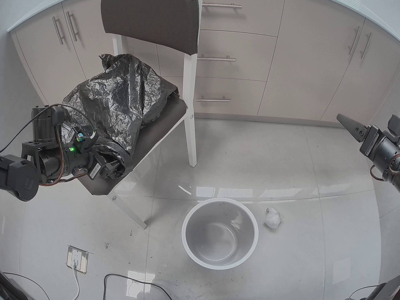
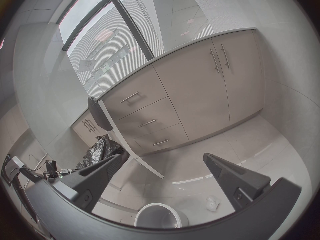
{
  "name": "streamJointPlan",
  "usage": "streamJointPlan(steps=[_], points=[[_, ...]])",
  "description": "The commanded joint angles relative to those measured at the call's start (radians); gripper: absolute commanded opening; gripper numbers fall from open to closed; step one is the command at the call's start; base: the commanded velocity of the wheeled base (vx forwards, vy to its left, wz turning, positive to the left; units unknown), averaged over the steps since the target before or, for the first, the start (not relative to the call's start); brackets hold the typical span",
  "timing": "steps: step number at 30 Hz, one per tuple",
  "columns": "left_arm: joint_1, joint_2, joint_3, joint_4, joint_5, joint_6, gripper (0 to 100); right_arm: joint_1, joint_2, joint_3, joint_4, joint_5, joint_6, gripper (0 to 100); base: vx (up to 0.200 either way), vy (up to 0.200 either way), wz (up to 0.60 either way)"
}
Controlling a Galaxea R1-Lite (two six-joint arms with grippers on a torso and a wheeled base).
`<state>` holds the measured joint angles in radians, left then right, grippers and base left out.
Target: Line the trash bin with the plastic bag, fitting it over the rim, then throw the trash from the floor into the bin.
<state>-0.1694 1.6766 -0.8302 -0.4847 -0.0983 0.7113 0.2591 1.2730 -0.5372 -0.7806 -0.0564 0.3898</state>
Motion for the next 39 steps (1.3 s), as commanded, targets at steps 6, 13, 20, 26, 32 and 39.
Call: streamJointPlan(steps=[6, 13, 20, 26, 32, 39], points=[[-0.002, 0.011, -0.003, -0.002, -0.001, -0.001, 0, 0.000, -0.003, 0.000, -0.003, 0.000, 0.000, 100, 0.000, 0.000, 0.00], [-0.002, 0.034, 0.002, -0.078, -0.003, -0.012, 0, 0.000, -0.003, 0.000, -0.006, 0.000, 0.001, 100, 0.000, 0.000, 0.00], [-0.021, 0.015, 0.000, -0.137, -0.011, -0.127, 0, 0.000, -0.006, 0.000, -0.006, 0.000, 0.001, 100, 0.000, 0.000, 0.00], [-0.157, -0.150, -0.023, -0.160, 0.009, -0.618, 0, 0.000, -0.004, 0.002, 0.000, 0.001, 0.001, 100, 0.000, 0.000, 0.00], [-0.421, -0.416, -0.023, -0.095, 0.262, -0.937, 0, 0.005, 0.037, 0.019, -0.002, 0.029, 0.006, 100, 0.000, 0.000, 0.00], [-0.567, -0.633, -0.023, 0.166, 0.278, -1.147, 0, 0.028, 0.074, 0.040, -0.006, 0.033, 0.020, 100, 0.000, 0.000, 0.00]])
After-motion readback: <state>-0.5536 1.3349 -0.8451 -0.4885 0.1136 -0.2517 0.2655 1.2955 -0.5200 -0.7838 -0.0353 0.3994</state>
